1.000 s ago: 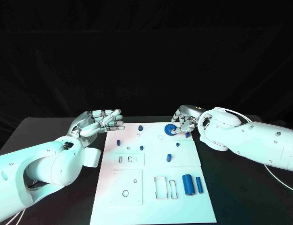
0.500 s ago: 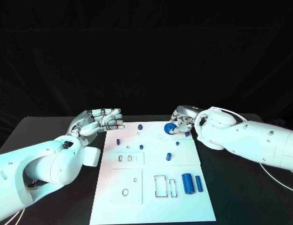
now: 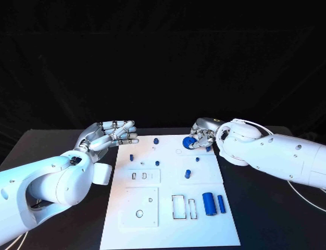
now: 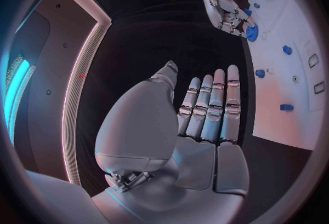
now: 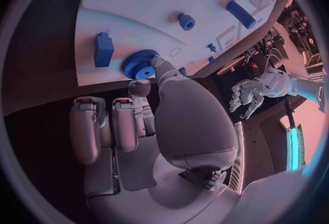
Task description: Assemble the parts on the task board
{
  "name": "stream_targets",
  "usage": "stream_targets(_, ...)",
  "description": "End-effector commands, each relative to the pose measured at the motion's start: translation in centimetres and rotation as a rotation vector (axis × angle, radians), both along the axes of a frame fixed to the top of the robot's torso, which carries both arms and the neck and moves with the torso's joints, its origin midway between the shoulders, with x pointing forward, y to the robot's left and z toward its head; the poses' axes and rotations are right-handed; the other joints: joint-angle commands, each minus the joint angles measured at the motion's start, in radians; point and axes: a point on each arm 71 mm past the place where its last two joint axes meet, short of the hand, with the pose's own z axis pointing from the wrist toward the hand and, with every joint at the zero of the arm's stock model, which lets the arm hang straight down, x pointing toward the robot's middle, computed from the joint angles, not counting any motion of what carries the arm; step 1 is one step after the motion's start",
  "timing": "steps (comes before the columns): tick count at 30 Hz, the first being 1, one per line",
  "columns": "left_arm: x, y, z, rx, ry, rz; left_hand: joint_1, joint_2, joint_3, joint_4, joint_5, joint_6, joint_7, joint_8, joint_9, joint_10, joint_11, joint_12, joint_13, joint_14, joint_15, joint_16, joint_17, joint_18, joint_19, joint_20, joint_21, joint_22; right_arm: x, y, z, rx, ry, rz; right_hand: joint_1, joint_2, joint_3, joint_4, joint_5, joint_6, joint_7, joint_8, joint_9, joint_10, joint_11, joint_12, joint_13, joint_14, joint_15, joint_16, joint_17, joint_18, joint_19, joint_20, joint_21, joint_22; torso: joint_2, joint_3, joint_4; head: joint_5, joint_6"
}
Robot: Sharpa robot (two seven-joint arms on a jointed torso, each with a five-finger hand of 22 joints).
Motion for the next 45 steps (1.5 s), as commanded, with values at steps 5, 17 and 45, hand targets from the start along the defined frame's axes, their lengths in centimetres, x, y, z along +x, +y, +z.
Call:
stream_targets(5, -0.1, -0.3, 0.1, -0.01, -0.004, -0.021, 0.008, -0.003, -0.005, 0.003, -0.006, 0.001, 0.009, -0.005, -0.001, -0.001, 0.008, -0.005, -0.001, -0.007, 0.003, -0.004, 0.001, 0.011, -0.002, 0.004, 0.001, -0.002, 0.0, 0.2, -0.5, -0.025, 0.029, 0.015, 0.018, 0.006, 0.007, 0.0, 0.003, 0.011, -0.002, 0.009, 0.002, 0.008, 0.001, 0.013, 0.011, 0.067, 0.002, 0.01, 0.055, -0.02, 0.014, 0.006, 0.009, 0.142, 0.001, 0.0006, -0.0003, -0.001, -0.001)
stream_targets(17, -0.1, -0.2, 0.1, -0.009, -0.001, -0.021, 0.008, -0.003, -0.005, 0.003, -0.006, 0.001, 0.009, -0.006, -0.001, -0.001, 0.009, -0.006, -0.001, -0.009, 0.004, -0.006, 0.001, 0.011, -0.003, 0.004, 0.001, -0.002, -0.2, 0.6, -0.2, -0.021, -0.048, 0.006, 0.056, 0.039, 0.06, -0.014, -0.065, 0.104, -0.03, 0.059, 0.023, 0.065, -0.023, 0.106, 0.108, 0.071, -0.017, 0.019, 0.074, -0.027, 0.034, -0.009, 0.028, 0.171, 0.0, 0.0006, 0.0001, 0.0, -0.001)
stream_targets(45, 0.0, -0.3, 0.1, -0.009, -0.001, -0.021, 0.008, -0.002, -0.006, 0.004, -0.006, 0.001, 0.01, -0.006, -0.001, -0.001, 0.009, -0.007, -0.001, -0.01, 0.005, -0.008, 0.001, 0.011, -0.004, 0.004, 0.0, -0.003, -3.4, 9.4, 1.6, 0.079, -0.263, 0.202, 0.039, 0.018, 0.14, -0.022, -0.029, 0.119, -0.038, 0.058, 0.035, 0.11, -0.031, 0.179, 0.193, 0.074, -0.026, 0.026, 0.092, -0.036, 0.058, -0.021, 0.05, 0.203, 0.002, 0.0005, 0.0017, 0.004, 0.003)
